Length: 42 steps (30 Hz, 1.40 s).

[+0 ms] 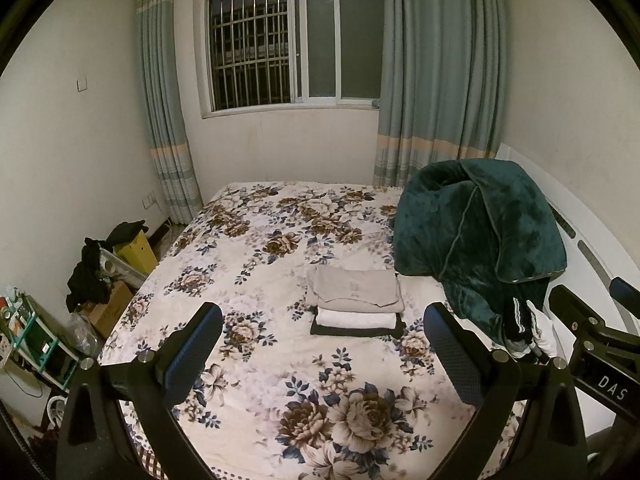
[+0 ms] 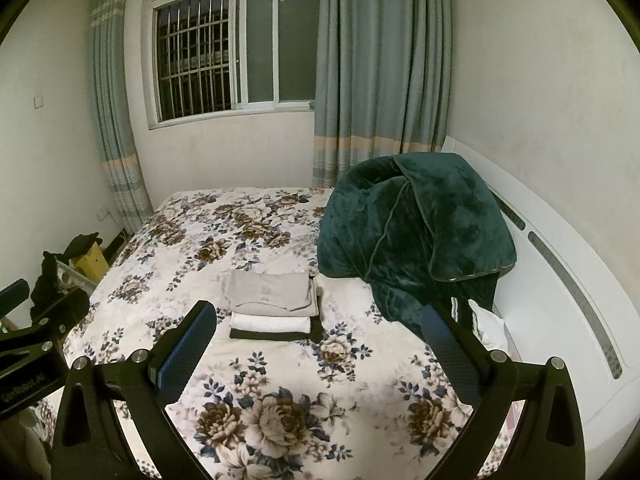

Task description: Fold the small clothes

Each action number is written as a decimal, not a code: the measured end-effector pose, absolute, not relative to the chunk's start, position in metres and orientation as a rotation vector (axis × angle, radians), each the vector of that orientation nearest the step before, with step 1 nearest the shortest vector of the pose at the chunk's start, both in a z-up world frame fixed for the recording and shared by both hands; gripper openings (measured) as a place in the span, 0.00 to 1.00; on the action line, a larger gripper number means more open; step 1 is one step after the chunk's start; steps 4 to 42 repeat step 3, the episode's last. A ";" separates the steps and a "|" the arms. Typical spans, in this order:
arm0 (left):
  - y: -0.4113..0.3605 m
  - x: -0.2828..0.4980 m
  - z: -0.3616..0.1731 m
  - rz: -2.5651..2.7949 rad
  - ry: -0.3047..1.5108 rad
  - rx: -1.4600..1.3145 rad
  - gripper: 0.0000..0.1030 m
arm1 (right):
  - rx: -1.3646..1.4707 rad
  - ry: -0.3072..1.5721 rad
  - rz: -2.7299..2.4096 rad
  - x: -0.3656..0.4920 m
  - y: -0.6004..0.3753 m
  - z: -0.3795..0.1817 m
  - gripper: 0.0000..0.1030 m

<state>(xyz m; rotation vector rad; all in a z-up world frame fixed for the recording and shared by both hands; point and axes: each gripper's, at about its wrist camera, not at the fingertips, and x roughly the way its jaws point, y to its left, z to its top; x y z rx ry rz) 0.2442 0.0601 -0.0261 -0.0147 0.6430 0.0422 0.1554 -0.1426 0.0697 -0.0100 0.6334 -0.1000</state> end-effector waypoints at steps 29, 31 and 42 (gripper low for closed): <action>0.061 0.243 -0.023 0.043 0.640 -0.016 1.00 | -0.008 0.633 -0.100 0.155 -0.143 0.070 1.00; 0.061 0.243 -0.023 0.043 0.640 -0.016 1.00 | -0.008 0.633 -0.100 0.155 -0.143 0.070 1.00; 0.061 0.243 -0.023 0.043 0.640 -0.016 1.00 | -0.008 0.633 -0.100 0.155 -0.143 0.070 1.00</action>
